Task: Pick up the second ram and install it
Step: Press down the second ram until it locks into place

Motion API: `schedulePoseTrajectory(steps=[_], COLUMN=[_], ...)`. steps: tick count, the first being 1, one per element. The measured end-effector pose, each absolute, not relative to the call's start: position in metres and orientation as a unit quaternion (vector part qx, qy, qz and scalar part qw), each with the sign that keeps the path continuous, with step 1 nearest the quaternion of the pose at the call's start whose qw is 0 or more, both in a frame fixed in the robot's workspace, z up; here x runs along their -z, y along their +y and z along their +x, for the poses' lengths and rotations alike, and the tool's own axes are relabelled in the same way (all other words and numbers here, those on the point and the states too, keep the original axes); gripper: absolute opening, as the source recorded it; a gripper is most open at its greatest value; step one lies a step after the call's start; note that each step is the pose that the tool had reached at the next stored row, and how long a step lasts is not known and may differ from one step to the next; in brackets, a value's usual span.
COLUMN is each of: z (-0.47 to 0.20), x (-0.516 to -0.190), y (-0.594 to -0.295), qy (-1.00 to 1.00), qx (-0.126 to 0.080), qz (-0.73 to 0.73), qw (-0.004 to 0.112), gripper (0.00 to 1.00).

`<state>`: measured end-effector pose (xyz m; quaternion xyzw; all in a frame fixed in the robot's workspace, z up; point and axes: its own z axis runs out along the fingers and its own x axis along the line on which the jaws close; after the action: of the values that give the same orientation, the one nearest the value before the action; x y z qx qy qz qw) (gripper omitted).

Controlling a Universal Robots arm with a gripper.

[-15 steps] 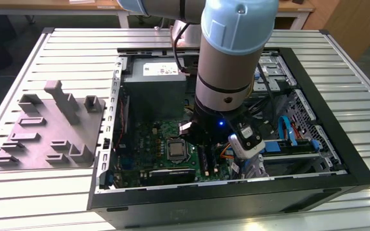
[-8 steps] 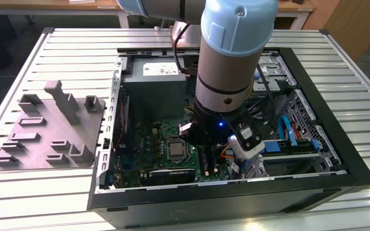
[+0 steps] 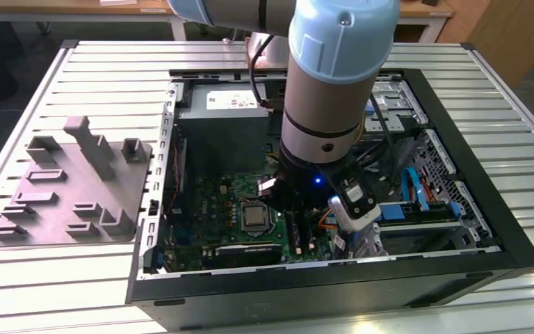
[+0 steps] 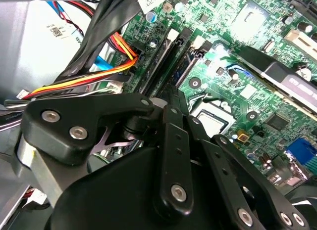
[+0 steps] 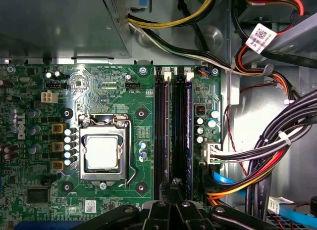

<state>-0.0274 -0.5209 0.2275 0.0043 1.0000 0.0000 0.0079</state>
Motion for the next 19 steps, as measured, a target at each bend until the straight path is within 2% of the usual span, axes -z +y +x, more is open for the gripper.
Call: schedulePoseTrajectory(steps=[19], z=[-0.0274], x=[-0.2191], y=[-0.5209], qy=[1.0], qx=[0.0], qz=[0.004], qw=[0.008], gripper=[0.1])
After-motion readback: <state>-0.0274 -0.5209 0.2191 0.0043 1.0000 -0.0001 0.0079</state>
